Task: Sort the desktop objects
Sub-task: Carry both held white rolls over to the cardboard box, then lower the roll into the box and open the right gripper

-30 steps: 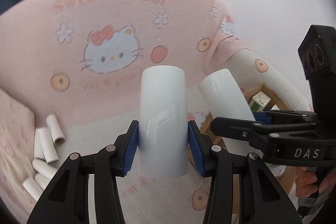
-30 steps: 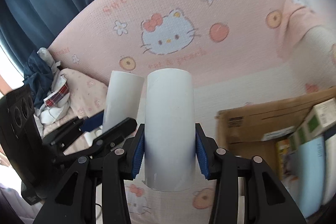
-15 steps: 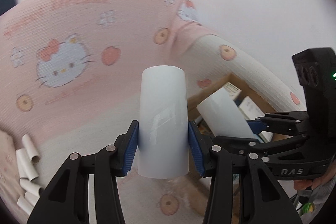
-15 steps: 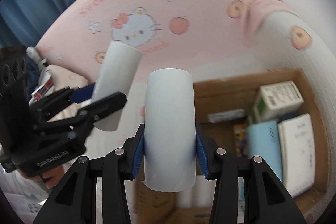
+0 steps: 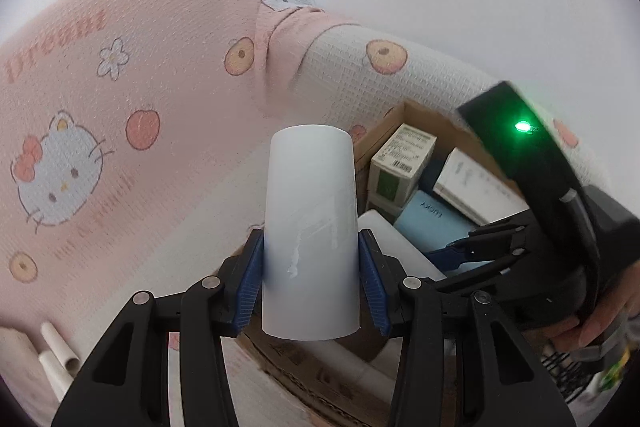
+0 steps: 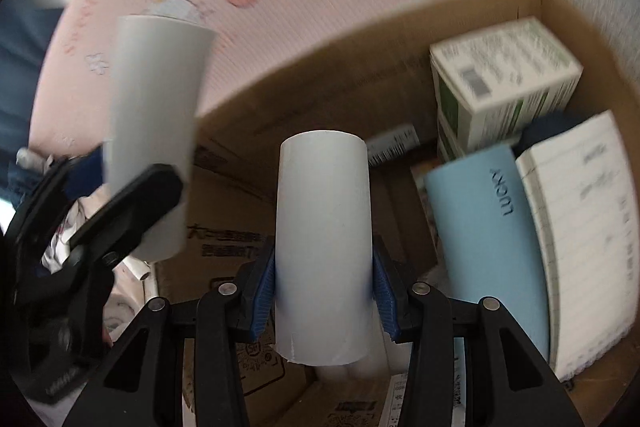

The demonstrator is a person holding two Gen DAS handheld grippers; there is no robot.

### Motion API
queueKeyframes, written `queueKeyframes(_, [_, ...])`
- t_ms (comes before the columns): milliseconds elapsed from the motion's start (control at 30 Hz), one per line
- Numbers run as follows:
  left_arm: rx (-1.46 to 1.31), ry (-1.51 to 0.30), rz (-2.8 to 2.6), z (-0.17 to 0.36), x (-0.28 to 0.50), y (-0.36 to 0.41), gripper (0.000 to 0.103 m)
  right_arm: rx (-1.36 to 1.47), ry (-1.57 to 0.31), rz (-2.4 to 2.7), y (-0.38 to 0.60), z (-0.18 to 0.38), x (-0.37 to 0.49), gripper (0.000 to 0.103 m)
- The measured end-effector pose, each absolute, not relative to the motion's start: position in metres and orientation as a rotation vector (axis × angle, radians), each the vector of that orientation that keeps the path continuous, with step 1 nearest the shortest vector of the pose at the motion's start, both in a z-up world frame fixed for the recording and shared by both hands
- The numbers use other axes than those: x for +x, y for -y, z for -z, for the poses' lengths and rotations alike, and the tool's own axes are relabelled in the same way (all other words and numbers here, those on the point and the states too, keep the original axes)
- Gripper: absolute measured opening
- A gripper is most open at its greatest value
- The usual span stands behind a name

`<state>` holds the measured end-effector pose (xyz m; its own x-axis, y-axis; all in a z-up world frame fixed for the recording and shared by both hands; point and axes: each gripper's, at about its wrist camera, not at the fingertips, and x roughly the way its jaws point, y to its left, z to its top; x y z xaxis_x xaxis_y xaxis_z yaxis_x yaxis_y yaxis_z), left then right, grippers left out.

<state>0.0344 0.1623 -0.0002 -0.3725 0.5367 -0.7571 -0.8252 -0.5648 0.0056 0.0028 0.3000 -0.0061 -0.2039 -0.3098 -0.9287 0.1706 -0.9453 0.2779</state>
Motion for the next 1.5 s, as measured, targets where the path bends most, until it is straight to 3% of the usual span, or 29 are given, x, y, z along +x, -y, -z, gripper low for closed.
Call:
queueKeyframes(267, [-0.929,-0.578,-1.986,0.012,0.023,-0.159,0.05,1.907,0.117,2.118,-0.293,0.034,-0.017,0.041])
queueKeyframes(800, [-0.971,-0.485,-2.014,-0.001,0.006,-0.126,0.05,2.133,-0.072,1.949,-0.277,0.102,-0.037,0.041])
queueKeyframes(1000, [-0.985,-0.444,-2.001,0.0,0.001,-0.116,0.05,2.218,-0.023,1.821,-0.281,0.129,-0.041,0.04])
queueKeyframes(1500, [-0.949,-0.504,-2.0,-0.002,0.001,-0.114,0.05,2.274,-0.088,1.78,-0.295,0.125,-0.043,0.042])
